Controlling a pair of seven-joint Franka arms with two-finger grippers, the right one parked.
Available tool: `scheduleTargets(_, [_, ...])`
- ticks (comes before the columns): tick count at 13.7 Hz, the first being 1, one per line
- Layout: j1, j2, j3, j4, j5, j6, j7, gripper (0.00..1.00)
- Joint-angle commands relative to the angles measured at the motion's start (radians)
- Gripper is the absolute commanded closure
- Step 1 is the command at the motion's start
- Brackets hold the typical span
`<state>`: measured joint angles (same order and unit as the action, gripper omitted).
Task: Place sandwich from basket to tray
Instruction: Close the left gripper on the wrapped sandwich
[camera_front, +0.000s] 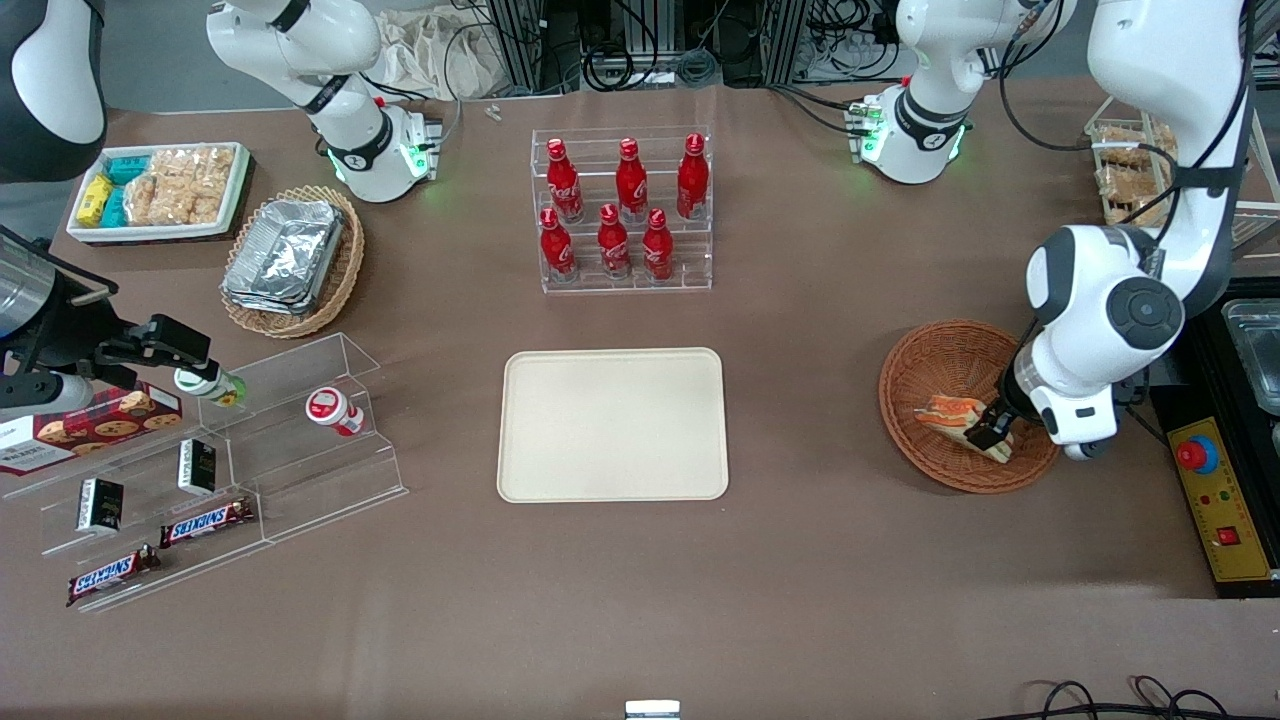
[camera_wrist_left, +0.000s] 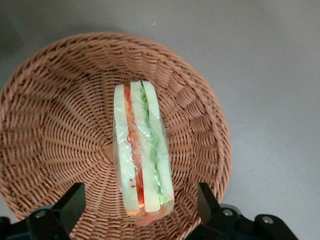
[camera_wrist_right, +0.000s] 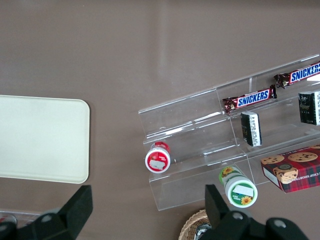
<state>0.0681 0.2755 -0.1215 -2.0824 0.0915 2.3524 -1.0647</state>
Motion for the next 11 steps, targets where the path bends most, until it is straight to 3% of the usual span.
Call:
scheduleTargets(1, [-0.001, 0.034, -0.003, -0.021, 0.022, 0.079, -0.092, 0.0])
scheduleTargets(6, [0.001, 0.071, -0.001, -0.025, 0.039, 0.117, -0.112, 0.02])
scheduleTargets(7, [0.001, 0.07, -0.001, -0.028, 0.048, 0.117, -0.126, 0.1])
scheduleTargets(10, [0.002, 0.045, -0.001, -0.028, 0.073, 0.085, -0.17, 0.55])
scheduleTargets(11, [0.002, 0.03, -0.001, -0.021, 0.074, 0.046, -0.172, 0.8])
